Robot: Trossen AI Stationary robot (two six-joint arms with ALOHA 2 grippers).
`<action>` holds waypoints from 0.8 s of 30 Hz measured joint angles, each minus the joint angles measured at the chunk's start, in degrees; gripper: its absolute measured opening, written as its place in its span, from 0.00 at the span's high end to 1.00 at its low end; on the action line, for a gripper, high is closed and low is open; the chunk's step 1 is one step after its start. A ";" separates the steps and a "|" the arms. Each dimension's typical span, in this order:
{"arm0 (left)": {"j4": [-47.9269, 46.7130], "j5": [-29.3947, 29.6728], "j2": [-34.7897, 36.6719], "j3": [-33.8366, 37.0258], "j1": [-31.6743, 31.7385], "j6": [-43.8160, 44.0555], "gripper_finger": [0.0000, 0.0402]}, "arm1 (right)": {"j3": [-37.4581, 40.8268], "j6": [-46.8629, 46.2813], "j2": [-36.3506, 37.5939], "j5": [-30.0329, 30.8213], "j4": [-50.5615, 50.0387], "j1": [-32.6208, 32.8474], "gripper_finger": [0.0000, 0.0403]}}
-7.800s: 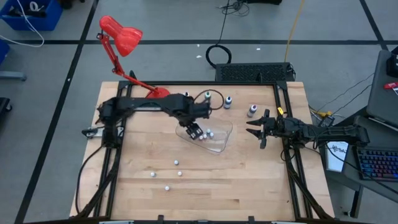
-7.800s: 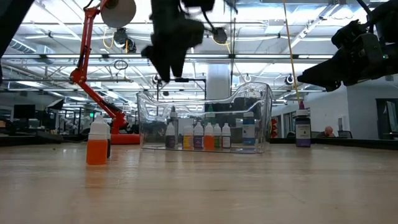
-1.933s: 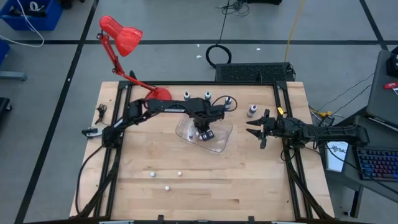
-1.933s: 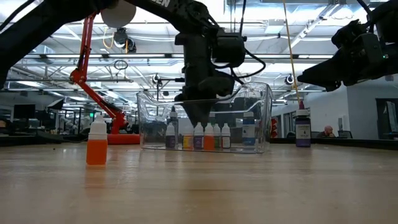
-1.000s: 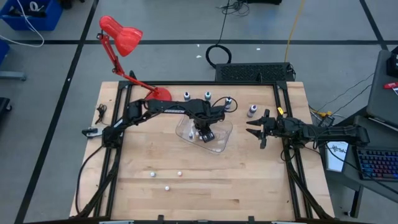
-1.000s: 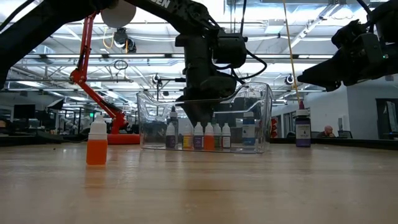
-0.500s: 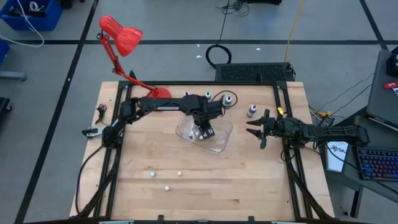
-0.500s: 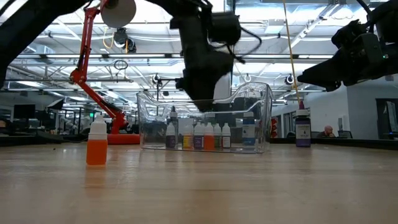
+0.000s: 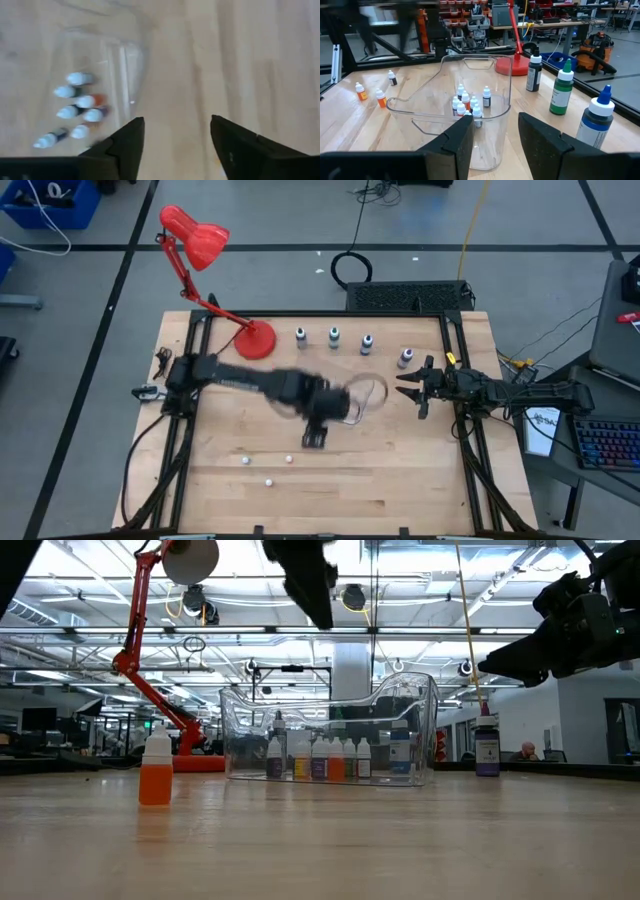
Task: Pick & Place food coloring
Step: Put the small orange food coloring bottle in the transparent bin
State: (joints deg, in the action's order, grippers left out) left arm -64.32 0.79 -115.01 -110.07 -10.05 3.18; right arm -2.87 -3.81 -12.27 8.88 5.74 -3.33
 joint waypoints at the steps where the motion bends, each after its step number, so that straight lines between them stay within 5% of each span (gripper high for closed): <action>1: -0.32 1.11 -0.15 -0.01 -1.69 1.07 0.41 | 0.00 0.00 0.00 0.00 -0.01 0.00 0.64; 8: -6.38 5.28 -0.49 0.03 -9.51 25.78 0.35 | 0.00 0.01 0.00 0.00 0.00 0.00 0.64; 13: -8.29 1.65 -0.51 0.03 -11.62 47.17 0.37 | 0.00 0.00 0.00 0.00 0.00 0.00 0.64; 18: -8.84 5.12 -0.49 3.10 -12.54 56.75 0.41 | 0.00 0.00 -0.02 0.00 0.00 0.00 0.64; 24: -8.65 -7.03 -0.52 12.66 -10.53 61.26 0.46 | 0.00 0.00 -0.01 0.00 0.00 0.00 0.64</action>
State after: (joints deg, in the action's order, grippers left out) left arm -72.97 -6.24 -115.53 -97.41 -20.58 64.44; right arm -2.87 -3.81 -12.28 8.88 5.74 -3.33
